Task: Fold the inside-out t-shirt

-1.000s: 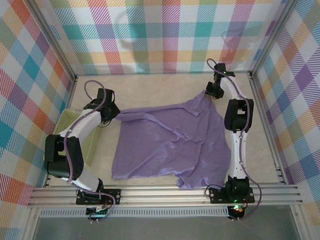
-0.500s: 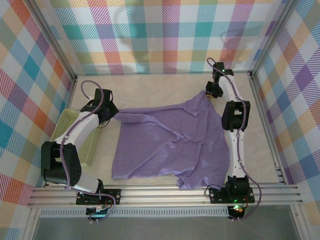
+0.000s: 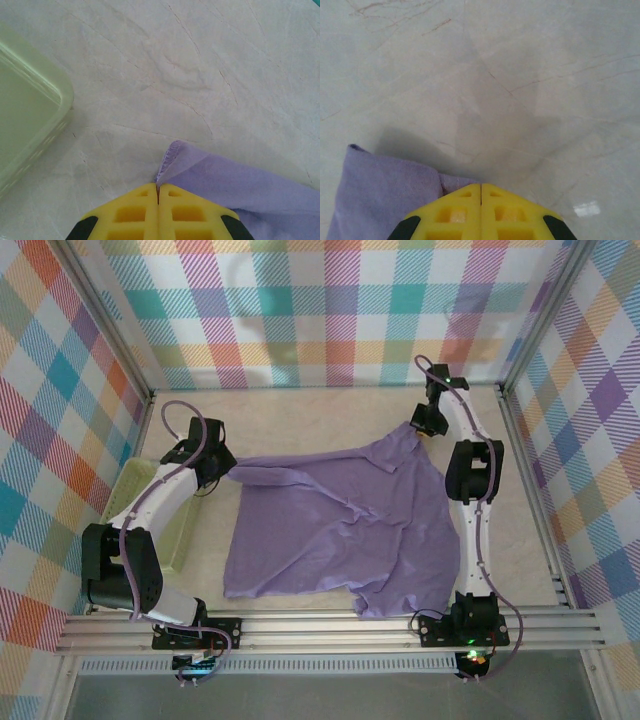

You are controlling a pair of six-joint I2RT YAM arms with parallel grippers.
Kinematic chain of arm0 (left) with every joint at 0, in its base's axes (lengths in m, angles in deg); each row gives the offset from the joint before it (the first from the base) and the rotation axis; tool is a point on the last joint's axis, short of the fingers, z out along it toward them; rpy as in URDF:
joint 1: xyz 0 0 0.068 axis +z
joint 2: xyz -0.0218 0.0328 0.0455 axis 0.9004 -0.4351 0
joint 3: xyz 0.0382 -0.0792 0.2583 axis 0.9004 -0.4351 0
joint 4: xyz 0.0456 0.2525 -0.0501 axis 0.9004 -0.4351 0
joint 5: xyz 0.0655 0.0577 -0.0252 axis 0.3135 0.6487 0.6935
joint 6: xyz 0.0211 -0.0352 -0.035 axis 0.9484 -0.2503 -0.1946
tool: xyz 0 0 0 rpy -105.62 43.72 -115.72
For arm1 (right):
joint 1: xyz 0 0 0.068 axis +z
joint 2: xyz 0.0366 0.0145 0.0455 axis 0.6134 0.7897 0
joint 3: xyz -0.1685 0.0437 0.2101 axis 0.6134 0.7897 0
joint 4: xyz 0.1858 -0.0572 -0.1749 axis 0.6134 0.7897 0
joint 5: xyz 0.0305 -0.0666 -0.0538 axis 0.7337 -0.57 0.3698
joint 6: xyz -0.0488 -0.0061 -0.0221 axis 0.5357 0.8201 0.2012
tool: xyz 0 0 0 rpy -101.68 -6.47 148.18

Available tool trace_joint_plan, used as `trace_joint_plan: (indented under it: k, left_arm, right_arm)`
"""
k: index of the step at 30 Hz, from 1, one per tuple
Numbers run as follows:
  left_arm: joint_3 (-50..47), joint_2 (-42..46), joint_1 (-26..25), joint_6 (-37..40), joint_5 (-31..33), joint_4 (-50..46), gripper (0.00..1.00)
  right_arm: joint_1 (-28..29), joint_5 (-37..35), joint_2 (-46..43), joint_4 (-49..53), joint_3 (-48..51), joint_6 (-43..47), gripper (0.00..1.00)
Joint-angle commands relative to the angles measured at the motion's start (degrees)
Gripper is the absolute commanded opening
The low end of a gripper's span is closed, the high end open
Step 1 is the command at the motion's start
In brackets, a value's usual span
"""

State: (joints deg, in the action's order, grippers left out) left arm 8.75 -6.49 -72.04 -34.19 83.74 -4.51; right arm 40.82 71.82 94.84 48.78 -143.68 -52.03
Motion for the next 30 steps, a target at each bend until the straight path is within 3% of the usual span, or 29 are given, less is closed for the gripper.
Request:
trace_joint_plan:
  k: [1, 16, 22, 30]
  left_arm:
    - [2.5, -0.4, -0.1, 1.6, -0.9, -1.8, 0.0]
    - [1.5, 0.3, 0.0, 1.3, -2.5, -1.8, 0.0]
    - [1.2, -0.7, 0.0, 1.7, -4.8, -1.2, 0.0]
    - [1.7, -2.5, -0.2, 2.4, -9.0, -0.3, 0.0]
  right_arm:
    - [0.2, -1.7, -8.2, -1.1, 3.2, 0.5, 0.0]
    - [-0.4, -3.4, -41.9, -18.7, 46.9, -3.8, 0.0]
    - [-2.2, -1.2, -41.7, -23.3, 58.1, -5.7, 0.0]
    - [-4.4, 1.7, -33.8, -26.1, 58.7, -5.9, 0.0]
